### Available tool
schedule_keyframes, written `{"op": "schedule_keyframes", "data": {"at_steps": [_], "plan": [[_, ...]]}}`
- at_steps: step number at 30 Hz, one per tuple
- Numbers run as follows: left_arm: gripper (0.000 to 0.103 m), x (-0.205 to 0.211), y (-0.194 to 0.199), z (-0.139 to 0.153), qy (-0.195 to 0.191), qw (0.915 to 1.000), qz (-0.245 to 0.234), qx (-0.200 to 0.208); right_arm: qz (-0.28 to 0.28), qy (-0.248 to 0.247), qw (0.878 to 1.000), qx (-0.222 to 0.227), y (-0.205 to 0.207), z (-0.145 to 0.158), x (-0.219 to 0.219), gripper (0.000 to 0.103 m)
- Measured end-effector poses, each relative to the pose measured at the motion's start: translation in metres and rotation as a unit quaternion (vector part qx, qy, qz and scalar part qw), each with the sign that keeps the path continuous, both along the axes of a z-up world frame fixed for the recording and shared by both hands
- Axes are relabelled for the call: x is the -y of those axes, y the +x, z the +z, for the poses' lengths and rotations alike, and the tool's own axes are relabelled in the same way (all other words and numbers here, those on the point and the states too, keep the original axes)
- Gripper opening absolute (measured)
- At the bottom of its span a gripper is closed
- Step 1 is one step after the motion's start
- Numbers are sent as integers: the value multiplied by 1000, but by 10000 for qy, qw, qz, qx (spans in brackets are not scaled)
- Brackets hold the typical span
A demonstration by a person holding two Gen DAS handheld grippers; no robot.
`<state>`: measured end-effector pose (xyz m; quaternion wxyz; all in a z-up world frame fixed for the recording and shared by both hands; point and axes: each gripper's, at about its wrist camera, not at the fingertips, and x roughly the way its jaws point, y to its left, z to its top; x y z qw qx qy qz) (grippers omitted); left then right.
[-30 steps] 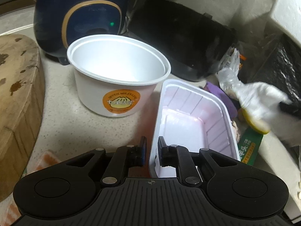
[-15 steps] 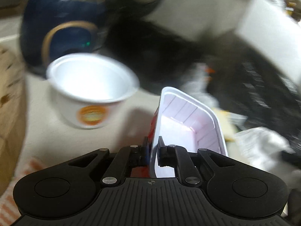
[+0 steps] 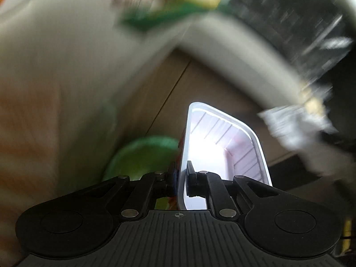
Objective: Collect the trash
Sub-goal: 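Carry the tissue down into the green trash bin and open the right tool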
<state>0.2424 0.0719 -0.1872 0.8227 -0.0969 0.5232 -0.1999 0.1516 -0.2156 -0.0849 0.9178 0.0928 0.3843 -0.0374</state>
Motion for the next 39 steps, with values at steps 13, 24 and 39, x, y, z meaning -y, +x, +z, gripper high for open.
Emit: {"op": "schedule_keyframes", "data": {"at_steps": [13,24,39], "plan": [[19,29,16,-197,41,9830,1290,-1303,145,339,9928,-1137,-36,-94,51,4],[19,-4,-20,-123,-431,9846,1408,-946,993,742,9763,-1774,23,-167,19,4],[19,-17,-82,-69,-1023,9852,1288,-475,877,1030,9360,-3249,148,-340,-66,47]]}}
